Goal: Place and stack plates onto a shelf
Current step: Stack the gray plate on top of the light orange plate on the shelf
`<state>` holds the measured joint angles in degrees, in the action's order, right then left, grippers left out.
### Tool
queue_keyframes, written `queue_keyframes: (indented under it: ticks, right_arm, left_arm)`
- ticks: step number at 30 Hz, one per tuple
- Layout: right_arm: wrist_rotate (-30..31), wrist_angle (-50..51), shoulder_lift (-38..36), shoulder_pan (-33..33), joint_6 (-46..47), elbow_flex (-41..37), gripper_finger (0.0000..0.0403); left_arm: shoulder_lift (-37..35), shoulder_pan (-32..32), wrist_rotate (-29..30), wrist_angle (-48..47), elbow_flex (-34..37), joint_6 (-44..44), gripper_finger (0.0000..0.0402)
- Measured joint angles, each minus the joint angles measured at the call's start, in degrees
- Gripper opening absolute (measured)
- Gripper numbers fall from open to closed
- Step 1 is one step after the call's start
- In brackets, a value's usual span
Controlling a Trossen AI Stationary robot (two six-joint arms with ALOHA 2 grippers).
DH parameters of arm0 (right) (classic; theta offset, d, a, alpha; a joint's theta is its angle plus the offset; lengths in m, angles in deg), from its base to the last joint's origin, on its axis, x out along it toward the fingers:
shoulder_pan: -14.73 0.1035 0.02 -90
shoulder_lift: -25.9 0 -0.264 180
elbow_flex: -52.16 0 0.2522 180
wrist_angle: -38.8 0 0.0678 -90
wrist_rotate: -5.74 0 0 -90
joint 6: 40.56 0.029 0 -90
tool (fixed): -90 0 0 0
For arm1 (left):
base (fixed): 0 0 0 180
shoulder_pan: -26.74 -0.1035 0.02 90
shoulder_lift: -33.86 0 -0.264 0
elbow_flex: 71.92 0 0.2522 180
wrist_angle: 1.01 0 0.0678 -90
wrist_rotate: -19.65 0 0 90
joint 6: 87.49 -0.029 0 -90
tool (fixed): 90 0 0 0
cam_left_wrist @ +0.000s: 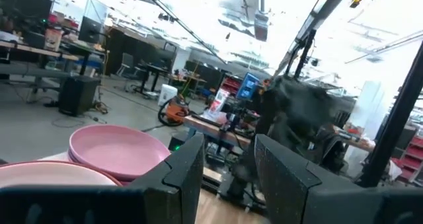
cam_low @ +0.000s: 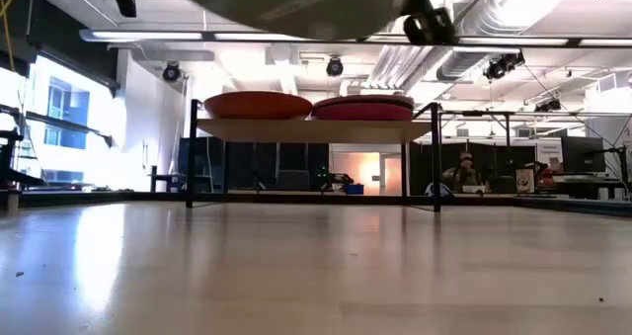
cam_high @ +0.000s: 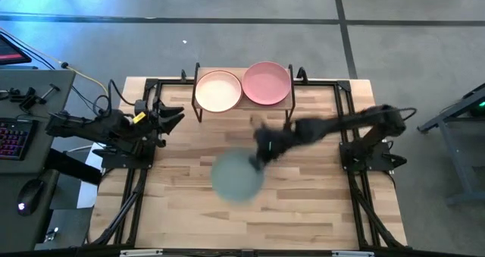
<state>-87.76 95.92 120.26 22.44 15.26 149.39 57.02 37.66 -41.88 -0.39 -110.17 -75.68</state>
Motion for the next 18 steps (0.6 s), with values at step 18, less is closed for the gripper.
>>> queue_keyframes:
  ticks: [18]
  right_arm:
    - [-2.36, 21.84, 22.51, -34.76, -21.09, 50.03, 0.0]
  left_arm:
    - [0.09, 0.0, -0.23, -0.07, 0.0, 2.97, 0.0124]
